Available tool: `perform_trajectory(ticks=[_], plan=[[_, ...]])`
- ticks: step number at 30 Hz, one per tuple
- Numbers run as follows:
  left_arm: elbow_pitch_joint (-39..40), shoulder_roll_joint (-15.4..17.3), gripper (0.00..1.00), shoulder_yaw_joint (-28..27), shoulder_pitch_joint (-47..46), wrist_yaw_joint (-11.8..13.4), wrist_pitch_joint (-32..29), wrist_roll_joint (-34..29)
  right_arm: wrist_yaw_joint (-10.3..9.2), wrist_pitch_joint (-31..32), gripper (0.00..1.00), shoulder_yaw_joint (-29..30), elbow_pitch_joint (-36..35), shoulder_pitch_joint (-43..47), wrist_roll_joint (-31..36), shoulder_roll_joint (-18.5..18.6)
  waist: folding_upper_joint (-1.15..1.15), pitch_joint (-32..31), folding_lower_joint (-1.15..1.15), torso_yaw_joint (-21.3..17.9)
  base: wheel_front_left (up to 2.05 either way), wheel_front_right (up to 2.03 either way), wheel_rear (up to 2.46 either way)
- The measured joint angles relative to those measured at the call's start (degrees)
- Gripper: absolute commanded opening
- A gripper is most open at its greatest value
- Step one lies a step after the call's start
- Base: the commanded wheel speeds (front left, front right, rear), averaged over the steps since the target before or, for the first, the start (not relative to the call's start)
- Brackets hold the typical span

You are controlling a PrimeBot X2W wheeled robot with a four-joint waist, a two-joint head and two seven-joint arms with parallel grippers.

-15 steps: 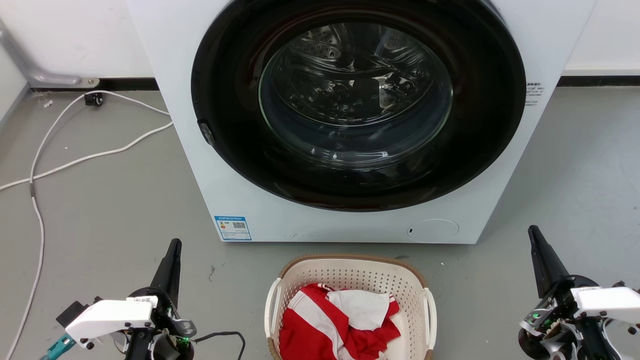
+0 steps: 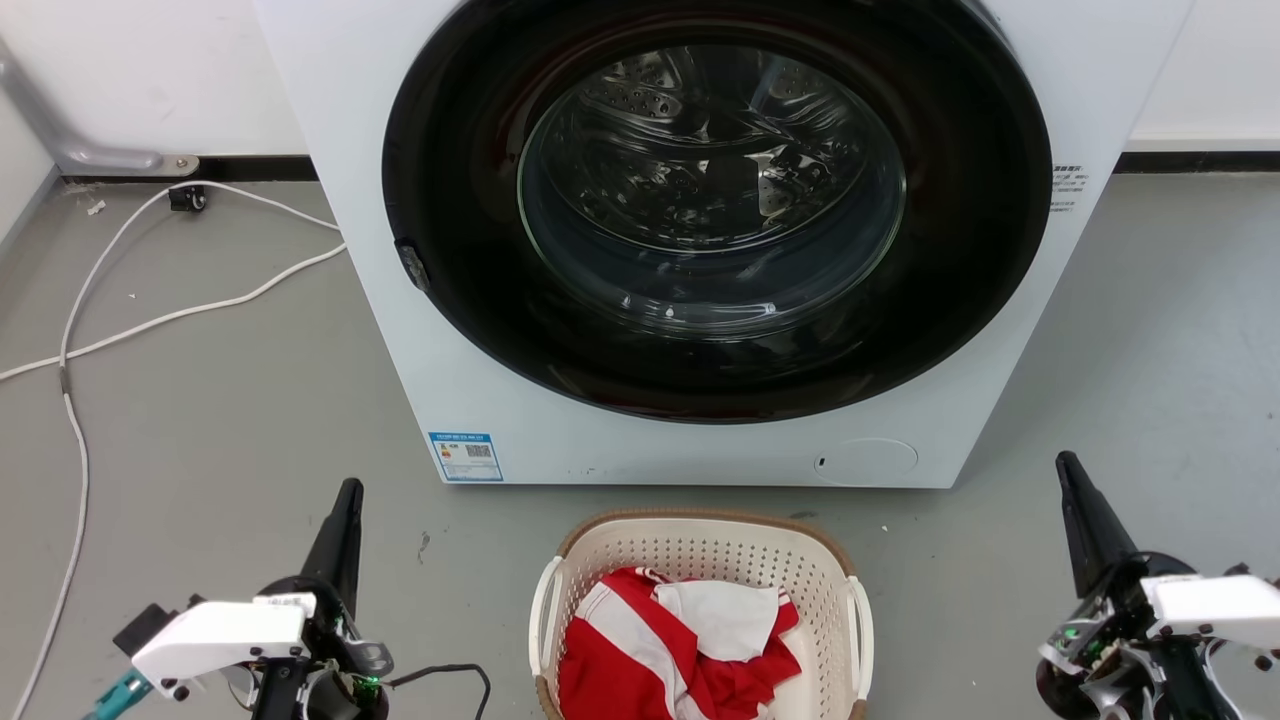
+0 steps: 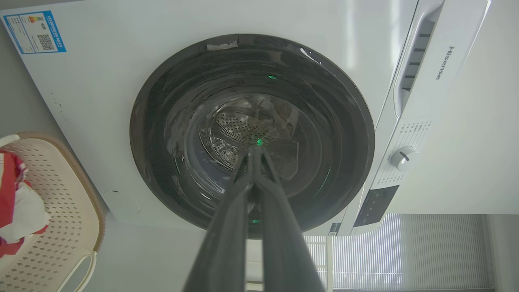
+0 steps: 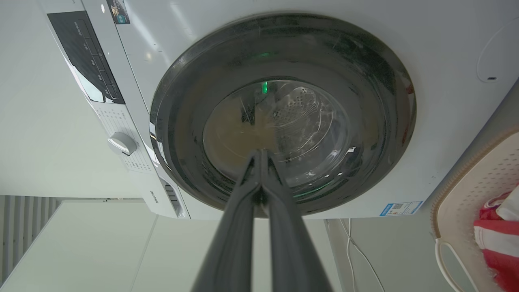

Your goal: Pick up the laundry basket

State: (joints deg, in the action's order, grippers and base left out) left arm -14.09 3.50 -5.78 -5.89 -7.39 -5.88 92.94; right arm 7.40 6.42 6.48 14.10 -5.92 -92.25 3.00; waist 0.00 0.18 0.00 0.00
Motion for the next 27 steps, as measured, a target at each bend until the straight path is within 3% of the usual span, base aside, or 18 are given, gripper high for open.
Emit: perform_trajectory(ticks=[1, 15, 27], plan=[[-0.11, -0.03, 1.00, 0.00, 0.07, 0.00, 0.00, 0.01, 0.00, 0.00, 1.00, 0.00, 0.11, 0.07, 0.00, -0.01, 0.00, 0.00, 0.00, 0.00, 0.00, 0.00, 0.00], [-0.80, -0.47, 1.00, 3.74, 1.47, 0.05, 2.89, -2.24, -0.01, -2.88, 1.00, -1.44, 0.12, 1.94, 2.10, -0.09, 0.00, 0.04, 0.00, 0.01, 0.00, 0.00, 0.00], [1.20, -0.51, 1.00, 5.32, 0.86, 0.05, 5.88, -17.49, -0.01, -6.05, 1.00, -1.47, -0.94, 2.19, 18.13, 0.37, 0.00, 0.13, 0.00, 0.05, 0.00, 0.00, 0.00]])
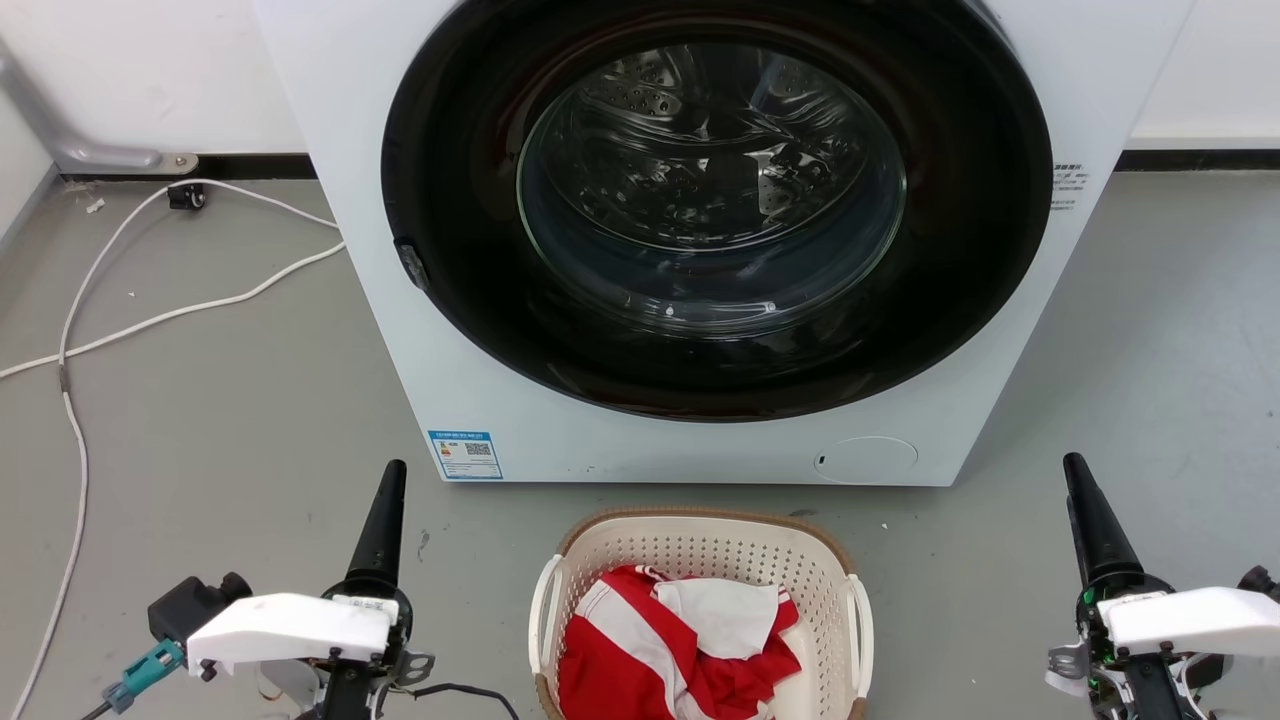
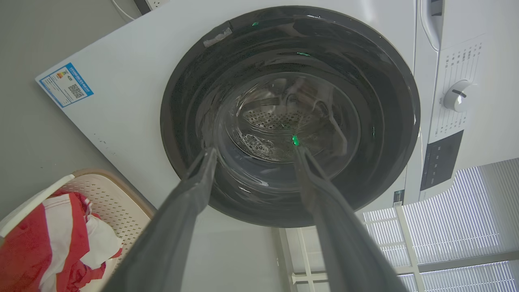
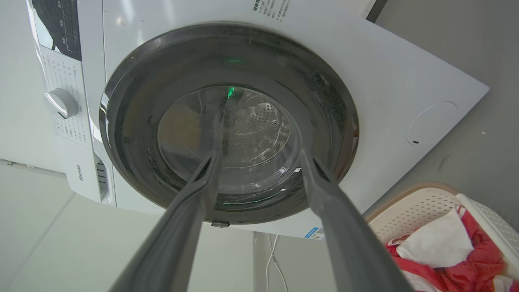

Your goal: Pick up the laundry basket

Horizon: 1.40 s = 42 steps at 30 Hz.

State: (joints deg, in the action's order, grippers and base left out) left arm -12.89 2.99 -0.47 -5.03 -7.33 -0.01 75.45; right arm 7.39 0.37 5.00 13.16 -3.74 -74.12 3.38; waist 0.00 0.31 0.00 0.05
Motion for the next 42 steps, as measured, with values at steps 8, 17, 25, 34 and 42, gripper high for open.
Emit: perform_trajectory(ticks=[8, 17, 25, 34, 42], plan=[[0.62, -0.02, 1.00, 1.57, -0.06, 0.79, 1.78, -9.77, 0.00, -1.59, 1.00, -0.01, -1.44, -0.01, 12.61, -0.13, 0.00, 0.12, 0.00, 0.04, 0.00, 0.00, 0.00], [0.32, -0.02, 1.00, 3.37, -0.30, 1.88, 3.55, -20.72, 0.00, -2.21, 1.00, -0.49, -2.50, 0.29, 24.60, -0.21, 0.00, 0.02, 0.00, 0.13, 0.00, 0.00, 0.00], [-0.02, -0.02, 1.00, 4.67, -0.55, 2.52, 4.95, -28.67, 0.00, -2.85, 1.00, -1.19, -3.02, 0.54, 32.42, -0.21, 0.00, -0.02, 0.00, 0.13, 0.00, 0.00, 0.00], [-0.19, -0.03, 1.00, 5.92, -0.73, 3.33, 6.44, -36.23, 0.00, -3.37, 1.00, -1.65, -3.82, 0.86, 39.89, -0.18, 0.00, 0.09, 0.00, 0.19, 0.00, 0.00, 0.00], [-0.21, -0.03, 1.00, 7.05, -1.01, 3.88, 7.77, -42.21, 0.01, -3.98, 1.00, -1.96, -4.78, 1.14, 45.82, -0.15, 0.00, 0.23, 0.00, 0.24, 0.00, 0.00, 0.00]])
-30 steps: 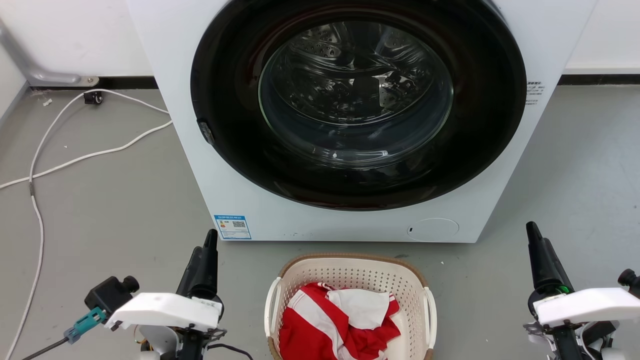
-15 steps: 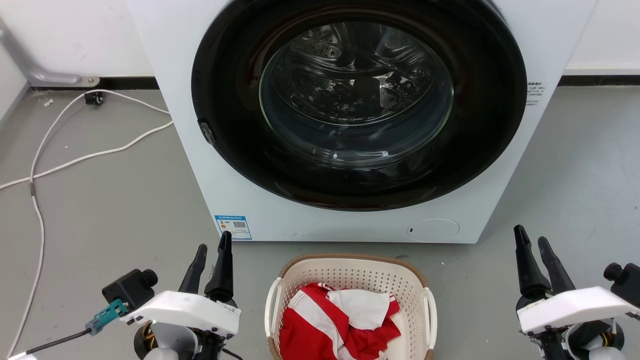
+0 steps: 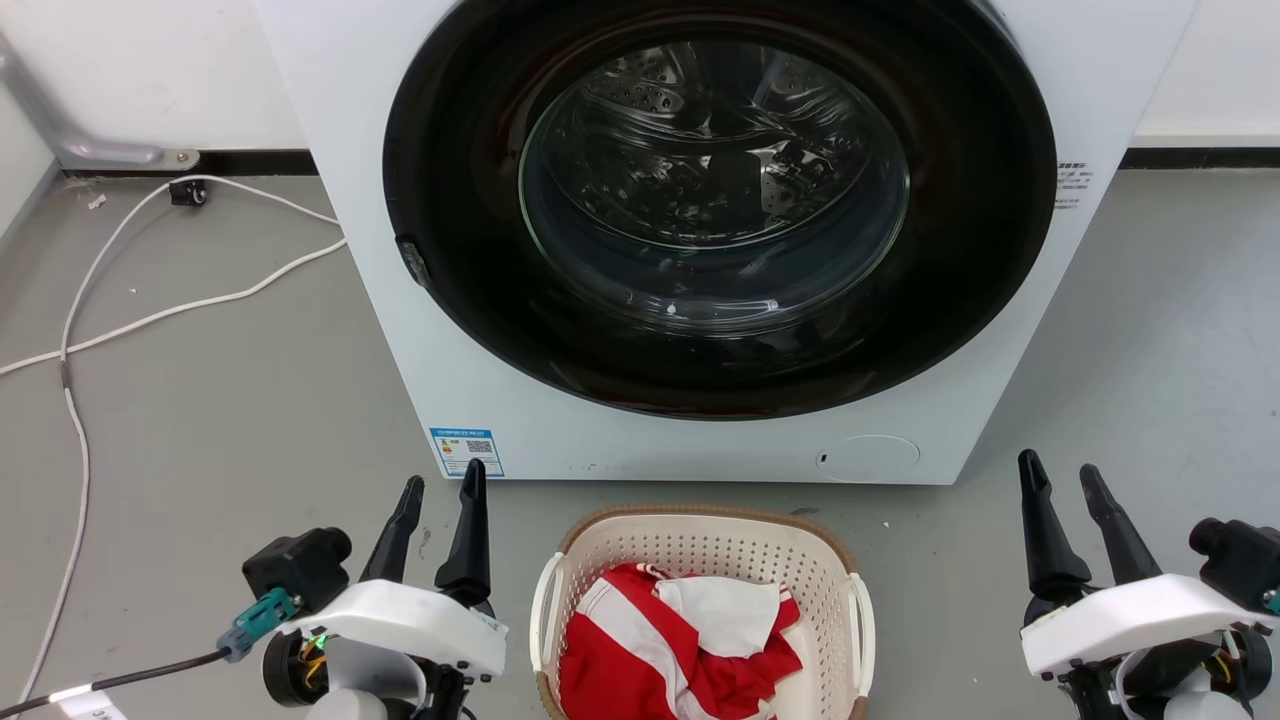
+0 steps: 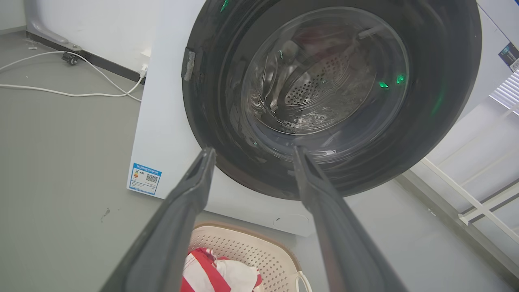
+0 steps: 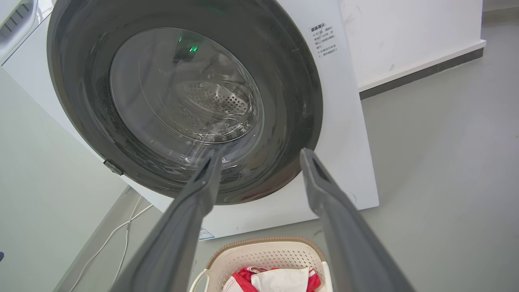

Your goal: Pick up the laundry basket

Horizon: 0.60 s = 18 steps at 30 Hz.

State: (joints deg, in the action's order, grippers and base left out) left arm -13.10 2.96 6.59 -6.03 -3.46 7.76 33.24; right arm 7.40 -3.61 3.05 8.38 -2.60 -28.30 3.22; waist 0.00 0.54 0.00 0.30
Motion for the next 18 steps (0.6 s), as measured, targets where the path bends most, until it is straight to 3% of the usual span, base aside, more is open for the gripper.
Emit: perform_trajectory(ticks=[18], plan=[[-0.29, 0.00, 1.00, 2.11, -0.36, 1.01, 2.60, -11.51, 0.00, -1.43, 1.00, -0.47, -1.54, 0.37, 11.04, -0.01, 0.00, 0.16, 0.00, 0.14, 0.00, 0.00, 0.00]])
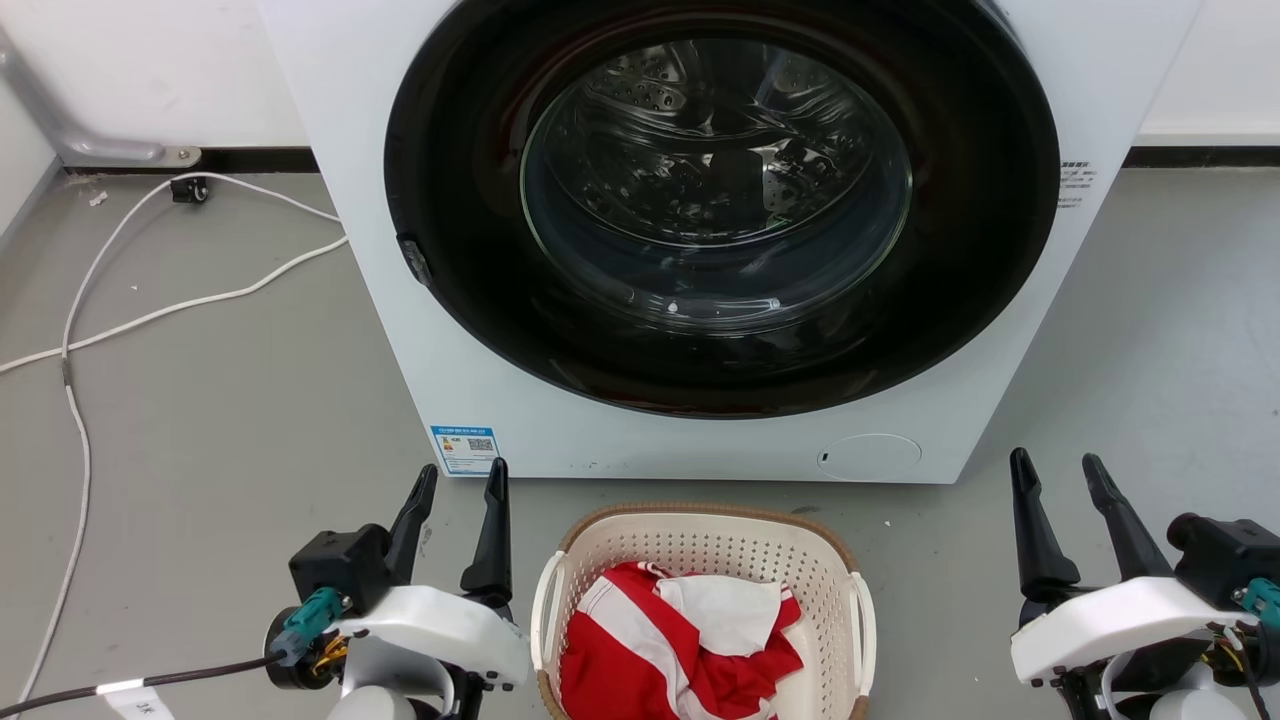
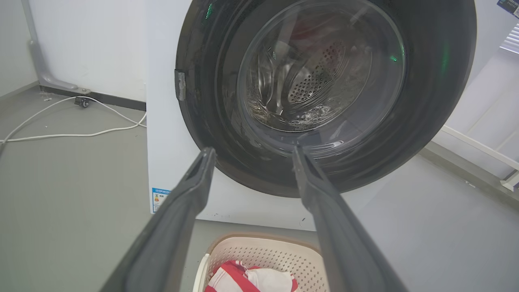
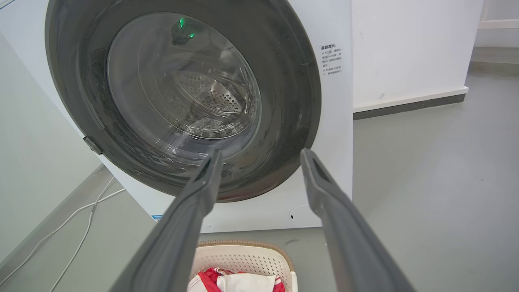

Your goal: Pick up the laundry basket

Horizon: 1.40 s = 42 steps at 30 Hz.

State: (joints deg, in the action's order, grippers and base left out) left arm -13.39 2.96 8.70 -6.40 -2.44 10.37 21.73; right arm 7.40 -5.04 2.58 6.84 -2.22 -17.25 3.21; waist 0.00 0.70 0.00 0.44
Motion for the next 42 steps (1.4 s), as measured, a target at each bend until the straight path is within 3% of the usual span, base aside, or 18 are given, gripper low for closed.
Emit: perform_trajectory(ticks=[21, 42], plan=[[-1.33, -0.02, 1.00, 1.82, -0.61, 1.18, 2.63, -10.24, 0.02, -1.48, 1.00, 0.01, -0.89, 0.32, 8.61, -0.18, 0.00, -0.06, 0.00, 0.20, 0.00, 0.00, 0.00], [-2.75, -0.07, 1.00, 2.75, -0.91, 1.86, 4.56, -17.14, 0.10, -3.10, 1.00, 0.78, -0.37, 0.82, 11.04, -0.24, 0.00, -0.17, 0.00, 0.21, 0.00, 0.00, 0.00]])
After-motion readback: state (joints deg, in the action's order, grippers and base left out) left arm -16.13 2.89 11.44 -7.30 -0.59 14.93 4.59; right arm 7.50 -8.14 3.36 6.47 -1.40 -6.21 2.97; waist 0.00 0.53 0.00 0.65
